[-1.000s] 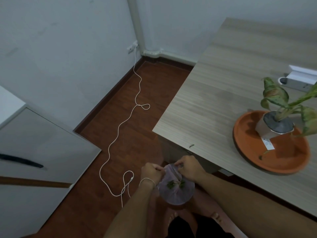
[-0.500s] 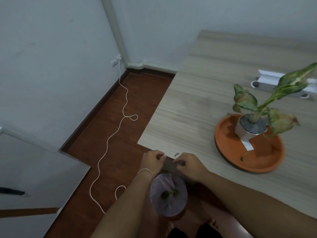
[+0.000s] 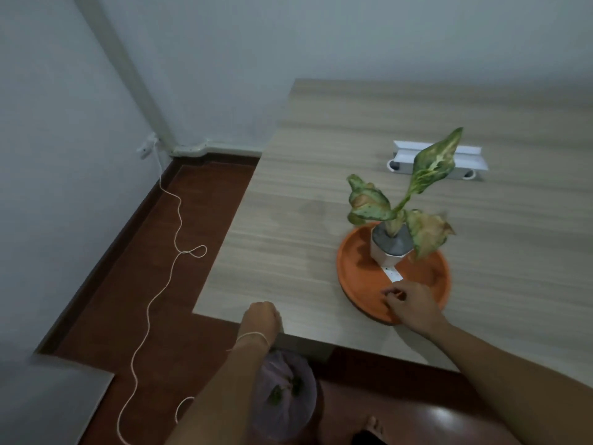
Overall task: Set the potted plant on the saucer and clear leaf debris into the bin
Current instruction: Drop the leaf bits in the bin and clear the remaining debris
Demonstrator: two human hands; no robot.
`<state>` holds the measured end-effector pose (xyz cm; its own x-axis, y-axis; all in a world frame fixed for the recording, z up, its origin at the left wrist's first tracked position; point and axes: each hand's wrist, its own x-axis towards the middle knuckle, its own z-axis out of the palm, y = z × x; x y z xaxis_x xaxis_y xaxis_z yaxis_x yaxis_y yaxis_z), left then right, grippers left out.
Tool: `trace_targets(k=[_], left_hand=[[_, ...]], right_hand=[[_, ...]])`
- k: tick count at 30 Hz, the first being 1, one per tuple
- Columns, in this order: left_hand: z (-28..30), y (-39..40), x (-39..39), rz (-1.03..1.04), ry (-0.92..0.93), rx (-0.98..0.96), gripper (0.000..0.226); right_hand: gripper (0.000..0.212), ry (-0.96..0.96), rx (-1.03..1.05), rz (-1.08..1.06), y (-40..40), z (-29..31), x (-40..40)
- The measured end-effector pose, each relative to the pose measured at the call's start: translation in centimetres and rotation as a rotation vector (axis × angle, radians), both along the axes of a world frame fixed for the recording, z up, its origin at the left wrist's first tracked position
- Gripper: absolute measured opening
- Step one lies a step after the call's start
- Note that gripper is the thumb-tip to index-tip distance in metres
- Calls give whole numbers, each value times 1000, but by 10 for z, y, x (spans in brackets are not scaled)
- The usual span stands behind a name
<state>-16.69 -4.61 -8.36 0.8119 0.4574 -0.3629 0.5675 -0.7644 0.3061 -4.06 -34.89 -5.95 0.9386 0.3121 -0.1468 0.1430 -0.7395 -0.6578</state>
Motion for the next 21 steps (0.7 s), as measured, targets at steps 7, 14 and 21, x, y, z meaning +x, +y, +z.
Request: trace_targets(k=[7, 14, 21], left_hand=[[-18, 1, 9, -46, 46, 101, 27], [12, -46, 47, -117, -99, -120, 18], [35, -136, 106, -356, -165, -290, 17]], right_hand=[[21, 7, 9, 9, -32, -6, 7], [18, 45, -40, -22, -36, -7, 25], [21, 106, -202, 107, -47, -11, 38]])
